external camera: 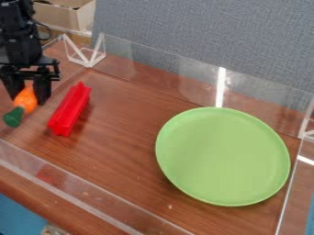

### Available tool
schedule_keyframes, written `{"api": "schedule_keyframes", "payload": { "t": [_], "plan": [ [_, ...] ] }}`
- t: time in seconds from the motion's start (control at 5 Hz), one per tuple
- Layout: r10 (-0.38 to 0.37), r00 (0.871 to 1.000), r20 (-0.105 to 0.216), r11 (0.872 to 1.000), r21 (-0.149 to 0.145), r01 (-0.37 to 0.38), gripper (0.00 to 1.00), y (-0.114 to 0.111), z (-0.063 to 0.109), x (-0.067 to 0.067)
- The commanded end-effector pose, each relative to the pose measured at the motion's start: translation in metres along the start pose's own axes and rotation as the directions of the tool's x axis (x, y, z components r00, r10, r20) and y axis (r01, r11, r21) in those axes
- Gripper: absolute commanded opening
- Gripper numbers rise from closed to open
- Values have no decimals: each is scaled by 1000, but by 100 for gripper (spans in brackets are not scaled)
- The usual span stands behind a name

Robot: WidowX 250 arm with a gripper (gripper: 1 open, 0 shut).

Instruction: Put the carrot on the left side

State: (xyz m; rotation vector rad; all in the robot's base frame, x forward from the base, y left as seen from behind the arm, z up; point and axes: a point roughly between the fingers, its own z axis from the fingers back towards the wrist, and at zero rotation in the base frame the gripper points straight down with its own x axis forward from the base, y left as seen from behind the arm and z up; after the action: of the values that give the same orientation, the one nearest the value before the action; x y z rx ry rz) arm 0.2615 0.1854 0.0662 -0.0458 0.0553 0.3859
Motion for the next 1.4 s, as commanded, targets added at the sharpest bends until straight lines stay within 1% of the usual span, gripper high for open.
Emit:
{"api": "schedule_keyframes", "payload": {
  "t": [0.0, 0.2, 0.8, 1.2],
  "plan": [
    [12, 999, 43, 1000, 8, -13, 0, 9, 17, 4],
    [18, 999, 39, 1000, 5, -18, 0, 12, 19, 3],
    [65, 998, 22, 998, 5, -65, 0, 10, 13, 4],
    [87, 996, 12, 996, -3, -87, 0, 10, 13, 3]
  ]
}}
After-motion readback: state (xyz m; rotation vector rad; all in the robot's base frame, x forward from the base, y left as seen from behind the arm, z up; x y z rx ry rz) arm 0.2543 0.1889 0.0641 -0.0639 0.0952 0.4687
